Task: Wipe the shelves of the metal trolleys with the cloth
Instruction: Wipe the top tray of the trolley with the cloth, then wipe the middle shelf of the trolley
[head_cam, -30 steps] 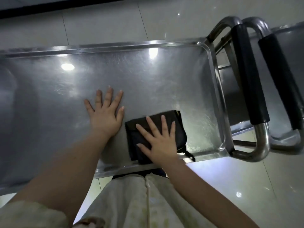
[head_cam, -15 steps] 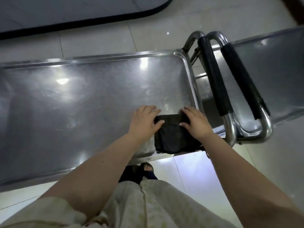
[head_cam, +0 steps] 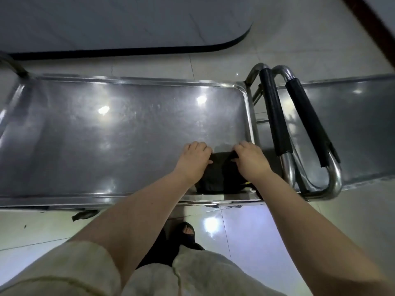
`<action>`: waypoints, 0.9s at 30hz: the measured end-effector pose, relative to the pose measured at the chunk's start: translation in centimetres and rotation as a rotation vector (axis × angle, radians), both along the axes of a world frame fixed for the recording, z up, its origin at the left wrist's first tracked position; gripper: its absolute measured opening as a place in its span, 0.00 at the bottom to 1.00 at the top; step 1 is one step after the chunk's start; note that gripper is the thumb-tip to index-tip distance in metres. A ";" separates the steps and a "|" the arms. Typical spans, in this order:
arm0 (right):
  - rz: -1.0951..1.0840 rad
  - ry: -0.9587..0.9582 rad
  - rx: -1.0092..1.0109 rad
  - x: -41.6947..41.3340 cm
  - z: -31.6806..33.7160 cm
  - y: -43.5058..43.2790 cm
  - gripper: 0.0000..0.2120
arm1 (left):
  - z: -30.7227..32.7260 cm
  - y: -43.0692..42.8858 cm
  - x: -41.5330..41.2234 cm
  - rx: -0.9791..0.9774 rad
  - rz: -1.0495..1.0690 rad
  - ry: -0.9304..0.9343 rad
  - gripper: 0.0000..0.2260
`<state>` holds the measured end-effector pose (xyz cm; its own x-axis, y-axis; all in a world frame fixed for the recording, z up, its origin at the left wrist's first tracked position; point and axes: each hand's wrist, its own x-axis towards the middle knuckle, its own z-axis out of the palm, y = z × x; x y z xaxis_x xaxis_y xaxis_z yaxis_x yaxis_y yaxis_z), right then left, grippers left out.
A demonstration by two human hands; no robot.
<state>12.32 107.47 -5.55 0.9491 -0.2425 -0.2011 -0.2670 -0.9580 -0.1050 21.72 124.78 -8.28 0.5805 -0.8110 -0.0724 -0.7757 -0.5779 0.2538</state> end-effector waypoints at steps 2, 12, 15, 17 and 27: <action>0.075 -0.066 -0.007 0.2 1.5 1.1 0.09 | 1.7 2.1 0.1 -0.055 -0.013 -0.082 0.09; 0.270 -0.359 -0.073 -0.1 6.9 14.4 0.16 | 8.4 16.8 -0.3 -0.198 0.028 -0.358 0.09; 0.248 -0.450 -0.019 -1.9 6.2 20.1 0.13 | 8.3 22.5 -2.0 -0.280 0.026 -0.366 0.07; 0.232 -0.474 -0.008 -3.8 5.1 23.8 0.13 | 7.8 26.3 -4.1 -0.321 0.018 -0.331 0.12; 0.064 -0.305 0.214 -16.1 -1.1 38.0 0.12 | 0.6 39.4 -14.1 -0.318 -0.016 -0.081 0.11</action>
